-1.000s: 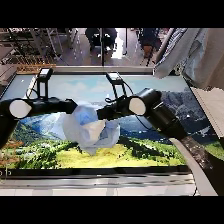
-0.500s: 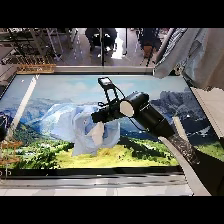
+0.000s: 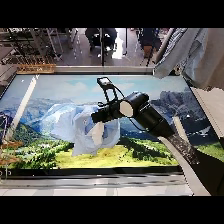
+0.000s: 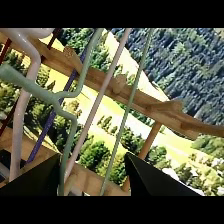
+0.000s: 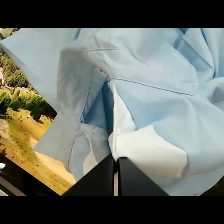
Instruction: Fold the clothes and pants, and hang the long-sleeved shirts on hangers.
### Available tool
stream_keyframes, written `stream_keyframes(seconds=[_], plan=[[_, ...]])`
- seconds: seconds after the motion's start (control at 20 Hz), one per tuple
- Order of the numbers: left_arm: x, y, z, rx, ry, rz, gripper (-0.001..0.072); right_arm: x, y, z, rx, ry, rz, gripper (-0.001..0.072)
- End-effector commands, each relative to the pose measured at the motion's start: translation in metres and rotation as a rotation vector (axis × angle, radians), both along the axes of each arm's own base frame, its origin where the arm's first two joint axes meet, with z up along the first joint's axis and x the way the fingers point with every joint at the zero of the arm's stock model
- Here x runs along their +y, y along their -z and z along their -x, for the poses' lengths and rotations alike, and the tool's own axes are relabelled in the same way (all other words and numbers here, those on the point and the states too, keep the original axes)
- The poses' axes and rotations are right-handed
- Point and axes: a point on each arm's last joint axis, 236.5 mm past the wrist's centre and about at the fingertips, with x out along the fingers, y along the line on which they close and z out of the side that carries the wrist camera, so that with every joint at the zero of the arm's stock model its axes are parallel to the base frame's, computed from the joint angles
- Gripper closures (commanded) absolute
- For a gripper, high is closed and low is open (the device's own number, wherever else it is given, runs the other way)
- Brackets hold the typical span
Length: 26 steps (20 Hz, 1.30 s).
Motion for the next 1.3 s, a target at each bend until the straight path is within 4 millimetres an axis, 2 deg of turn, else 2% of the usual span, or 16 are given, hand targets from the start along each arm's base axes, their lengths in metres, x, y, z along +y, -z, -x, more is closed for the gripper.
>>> stream_keyframes(seconds=[0.0, 0.05, 0.1, 0.25, 0.35, 0.5, 0.6, 0.7, 0.75, 0.8, 0.85, 0.9, 0.95, 1.0, 1.1, 1.25], plan=[[0.009, 0.012, -0.007, -0.010, -0.001, -0.010, 0.0509, -0.001, 0.000, -0.001, -0.008, -0.001, 0.007, 0.0689], [0.010, 0.012, -0.009, -0.017, 0.000, -0.016, 0.0609, -0.001, 0.000, -0.002, -0.009, -0.001, 0.009, 0.0689], [0.011, 0.010, -0.010, -0.024, 0.002, -0.022, 0.0649, -0.001, 0.000, -0.002, -0.009, -0.001, 0.009, 0.0689], [0.012, 0.000, -0.011, -0.042, 0.002, -0.039, 0.0651, -0.001, 0.000, -0.002, -0.009, 0.000, 0.008, 0.0689], [0.013, -0.013, -0.013, -0.067, 0.003, -0.060, 0.0692, -0.001, 0.000, -0.001, -0.008, 0.000, 0.008, 0.0689], [0.012, -0.050, -0.023, -0.153, 0.006, -0.102, 0.0693, -0.001, 0.000, -0.002, -0.009, 0.000, 0.007, 0.0689], [-0.002, -0.091, -0.042, -0.287, 0.022, -0.089, 0.0693, -0.001, 0.000, -0.002, -0.009, 0.000, 0.007, 0.0689], [-0.041, -0.135, -0.072, -0.473, 0.092, 0.030, 0.0693, -0.002, 0.000, -0.002, -0.012, 0.001, 0.011, 0.0689], [-0.078, -0.162, -0.093, -0.580, 0.220, 0.112, 0.0693, -0.005, 0.000, -0.005, -0.024, 0.005, 0.023, 0.0689], [-0.128, -0.188, -0.109, -0.676, 0.427, 0.188, 0.0693, -0.011, -0.001, -0.011, -0.051, 0.009, 0.045, 0.0690], [-0.189, -0.214, -0.114, -0.775, 0.701, 0.269, 0.0693, -0.016, -0.003, -0.018, -0.081, 0.018, 0.061, 0.0690], [-0.243, -0.229, -0.105, -0.836, 0.946, 0.350, 0.0693, -0.026, -0.007, -0.028, -0.111, 0.036, 0.079, 0.0690], [-0.288, -0.231, -0.086, -0.843, 1.187, 0.410, 0.0694, -0.031, -0.011, -0.035, -0.132, 0.051, 0.078, 0.0690], [-0.319, -0.218, -0.066, -0.788, 1.369, 0.458, 0.0694, -0.037, -0.014, -0.042, -0.145, 0.068, 0.072, 0.0690], [-0.353, -0.188, -0.042, -0.641, 1.527, 0.578, 0.0694, -0.047, -0.014, -0.050, -0.150, 0.091, 0.073, 0.0690], [-0.387, -0.169, -0.029, -0.561, 1.640, 0.716, 0.0695, -0.049, -0.018, -0.057, -0.176, 0.093, 0.067, 0.0690]])
